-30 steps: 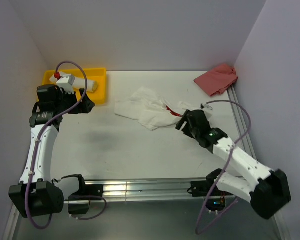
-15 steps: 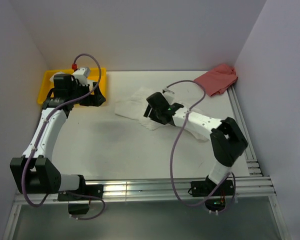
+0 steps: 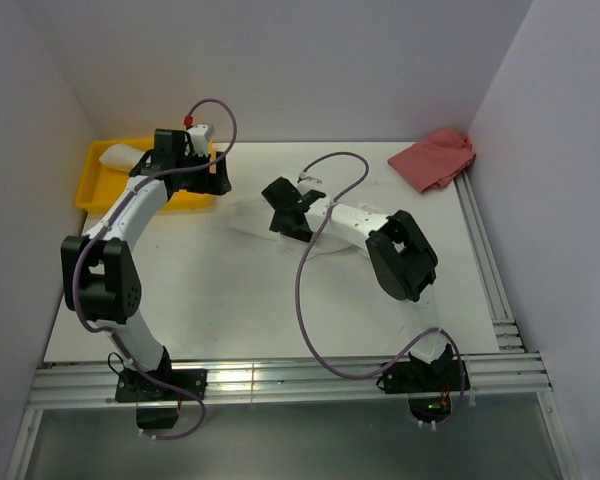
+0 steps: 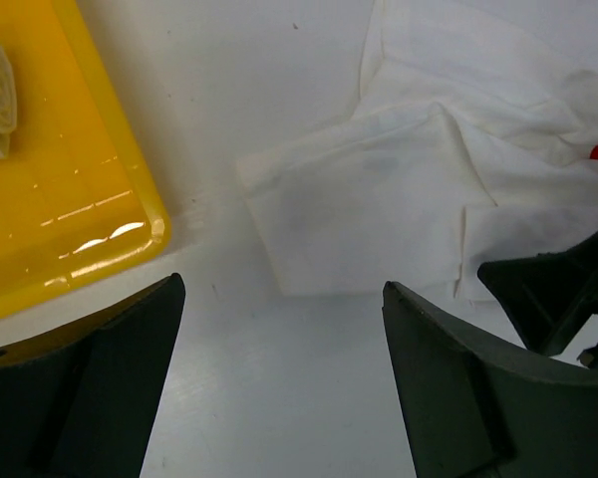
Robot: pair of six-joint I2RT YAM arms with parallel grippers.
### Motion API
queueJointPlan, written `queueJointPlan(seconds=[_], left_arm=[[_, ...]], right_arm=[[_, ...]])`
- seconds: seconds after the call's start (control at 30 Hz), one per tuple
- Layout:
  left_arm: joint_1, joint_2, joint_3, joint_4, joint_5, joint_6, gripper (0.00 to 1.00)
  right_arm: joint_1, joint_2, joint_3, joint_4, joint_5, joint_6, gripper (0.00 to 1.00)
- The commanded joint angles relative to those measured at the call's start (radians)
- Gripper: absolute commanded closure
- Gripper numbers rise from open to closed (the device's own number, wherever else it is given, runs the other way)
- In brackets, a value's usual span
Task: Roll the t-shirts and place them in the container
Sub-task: Flatten the tshirt
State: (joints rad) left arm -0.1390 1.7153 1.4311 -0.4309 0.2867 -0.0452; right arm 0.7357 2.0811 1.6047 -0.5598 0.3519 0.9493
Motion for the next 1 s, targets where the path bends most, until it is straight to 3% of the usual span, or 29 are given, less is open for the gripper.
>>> queueJointPlan(seconds=[0.0,0.2,0.3,0.53,0.73,0.97], left_arm=[[-0.022,0.073,0.104,0.034,-0.026,0.015,0.14],[-0.057,0.197,0.198,0.027,-0.034,0.015,0.15],[-0.076,0.246,0.224,0.030,-0.044,0.019,0.16],[-0.105,0.352,0.259,0.034,-0.101,0.030,0.22],[-0.108,0.405,0.270,0.032,-0.118,0.034,0.28],[-0.113,0.469,0.310,0.021,-0.129,0.070,0.33]], right_arm=[[0.007,0.028,0.044,-0.061,0.044,0.002,0.33],[0.005,0.060,0.009,-0.072,0.058,0.006,0.34],[0.005,0.039,-0.063,-0.055,0.064,0.016,0.41],[-0.002,-0.059,-0.204,0.035,0.053,0.039,0.67],[-0.004,-0.104,-0.232,0.047,0.047,0.049,0.80],[-0.004,-0.193,-0.267,0.054,0.056,0.054,0.83]])
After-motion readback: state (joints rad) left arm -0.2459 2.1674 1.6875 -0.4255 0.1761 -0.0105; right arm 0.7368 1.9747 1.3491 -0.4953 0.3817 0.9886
